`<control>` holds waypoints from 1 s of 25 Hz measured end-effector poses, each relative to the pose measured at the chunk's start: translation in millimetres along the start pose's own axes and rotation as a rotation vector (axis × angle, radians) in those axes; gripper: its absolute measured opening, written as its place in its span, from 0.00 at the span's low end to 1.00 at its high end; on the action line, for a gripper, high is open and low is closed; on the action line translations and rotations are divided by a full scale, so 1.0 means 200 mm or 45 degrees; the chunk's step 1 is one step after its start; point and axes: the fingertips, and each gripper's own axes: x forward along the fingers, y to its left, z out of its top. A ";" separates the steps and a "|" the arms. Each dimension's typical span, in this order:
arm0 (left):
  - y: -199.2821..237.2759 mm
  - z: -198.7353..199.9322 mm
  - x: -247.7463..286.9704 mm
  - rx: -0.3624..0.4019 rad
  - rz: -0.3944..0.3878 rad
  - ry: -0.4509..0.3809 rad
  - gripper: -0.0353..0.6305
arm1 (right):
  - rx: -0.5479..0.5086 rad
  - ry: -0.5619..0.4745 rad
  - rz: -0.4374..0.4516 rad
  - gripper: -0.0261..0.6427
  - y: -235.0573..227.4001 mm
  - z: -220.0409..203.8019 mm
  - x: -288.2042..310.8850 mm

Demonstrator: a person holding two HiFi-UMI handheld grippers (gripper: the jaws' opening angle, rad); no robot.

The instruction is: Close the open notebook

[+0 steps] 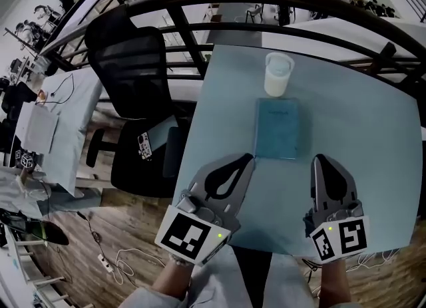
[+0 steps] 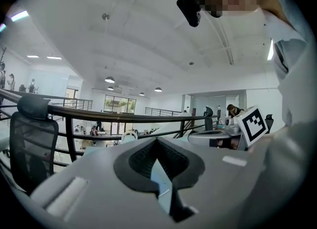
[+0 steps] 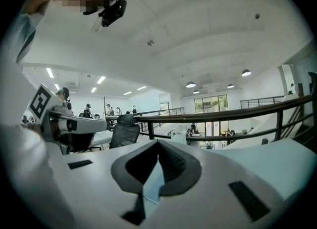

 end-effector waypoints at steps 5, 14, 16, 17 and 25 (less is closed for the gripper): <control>-0.01 0.09 -0.02 0.038 0.002 -0.028 0.06 | -0.033 -0.071 0.019 0.04 0.03 0.14 -0.04; -0.04 0.18 -0.07 0.069 -0.002 -0.080 0.06 | -0.080 -0.148 0.035 0.04 0.06 0.29 -0.09; -0.04 0.17 -0.06 0.071 -0.005 -0.073 0.06 | -0.084 -0.156 0.038 0.04 0.07 0.31 -0.09; -0.04 0.16 -0.06 0.068 -0.006 -0.071 0.06 | -0.087 -0.159 0.038 0.04 0.07 0.32 -0.09; -0.04 0.16 -0.03 0.055 -0.022 -0.069 0.06 | -0.095 -0.139 0.032 0.04 0.05 0.30 -0.07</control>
